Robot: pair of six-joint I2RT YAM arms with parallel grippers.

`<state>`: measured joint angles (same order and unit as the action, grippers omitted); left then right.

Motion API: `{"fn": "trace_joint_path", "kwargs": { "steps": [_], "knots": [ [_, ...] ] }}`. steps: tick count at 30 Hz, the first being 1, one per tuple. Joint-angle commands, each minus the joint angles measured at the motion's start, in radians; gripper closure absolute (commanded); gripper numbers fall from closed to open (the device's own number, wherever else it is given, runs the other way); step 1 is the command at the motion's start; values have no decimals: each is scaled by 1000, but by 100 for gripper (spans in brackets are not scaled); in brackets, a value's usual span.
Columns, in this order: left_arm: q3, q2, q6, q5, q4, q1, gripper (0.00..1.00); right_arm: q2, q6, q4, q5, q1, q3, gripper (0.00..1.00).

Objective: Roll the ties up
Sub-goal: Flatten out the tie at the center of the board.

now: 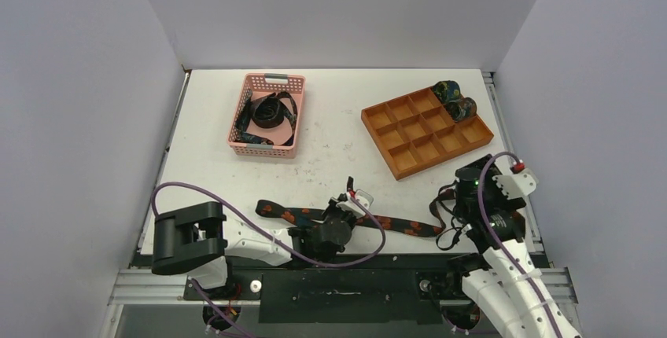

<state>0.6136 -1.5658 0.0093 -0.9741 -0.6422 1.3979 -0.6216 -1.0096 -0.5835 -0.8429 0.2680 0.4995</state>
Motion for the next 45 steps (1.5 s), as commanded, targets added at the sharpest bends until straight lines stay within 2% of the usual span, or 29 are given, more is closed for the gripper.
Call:
{"fn": "trace_joint_path", "kwargs": {
  "steps": [1, 4, 6, 8, 10, 13, 15, 18, 22, 28, 32, 35, 38, 41, 43, 44, 45],
  "knots": [
    [-23, 97, -3, -37, -43, 1, 100, 39, 123, -41, -29, -2, 166, 10],
    [-37, 179, -60, -46, 10, 1, 100, 29, 187, -5, 149, 6, 211, 10],
    [-51, 229, -92, -57, 40, 4, 100, 0, 222, 48, 353, 23, 189, 1],
    [-66, 280, -119, -86, 77, 12, 100, -34, 218, 83, 500, 72, 134, 19],
    [-84, 336, -151, -105, 120, 17, 100, -73, 191, 115, 556, 169, 69, 36],
    [-111, 410, -185, -120, 183, 22, 100, -157, 79, 104, 464, 388, 7, 46],
    [-123, 441, -202, -135, 209, 28, 100, -194, -24, 80, 371, 528, -16, 48],
    [-138, 464, -220, -155, 224, 37, 100, -221, -195, 38, 294, 657, -56, 55],
    [-150, 480, -236, -165, 231, 46, 100, -289, -296, 92, 308, 689, -153, 61],
    [-162, 539, -254, -191, 288, 66, 100, -410, -361, 276, 359, 737, -248, 68],
    [-175, 601, -286, -205, 346, 76, 100, -589, -345, 525, 398, 775, -258, 72],
    [-175, 663, -308, -230, 407, 91, 100, -808, -304, 770, 437, 829, -195, 75],
    [-179, 721, -316, -258, 458, 106, 100, -1045, -258, 975, 492, 875, -58, 76],
    [-181, 770, -319, -283, 509, 112, 100, -1202, -238, 1049, 530, 889, 67, 71],
    [-177, 797, -328, -299, 543, 115, 100, -1181, -243, 1025, 480, 889, 87, 52],
    [-174, 809, -333, -305, 561, 117, 100, -1124, -239, 1002, 444, 887, 77, 38],
    [-172, 818, -334, -309, 568, 119, 100, -1066, -231, 961, 404, 885, 62, 30]
  ]
}}
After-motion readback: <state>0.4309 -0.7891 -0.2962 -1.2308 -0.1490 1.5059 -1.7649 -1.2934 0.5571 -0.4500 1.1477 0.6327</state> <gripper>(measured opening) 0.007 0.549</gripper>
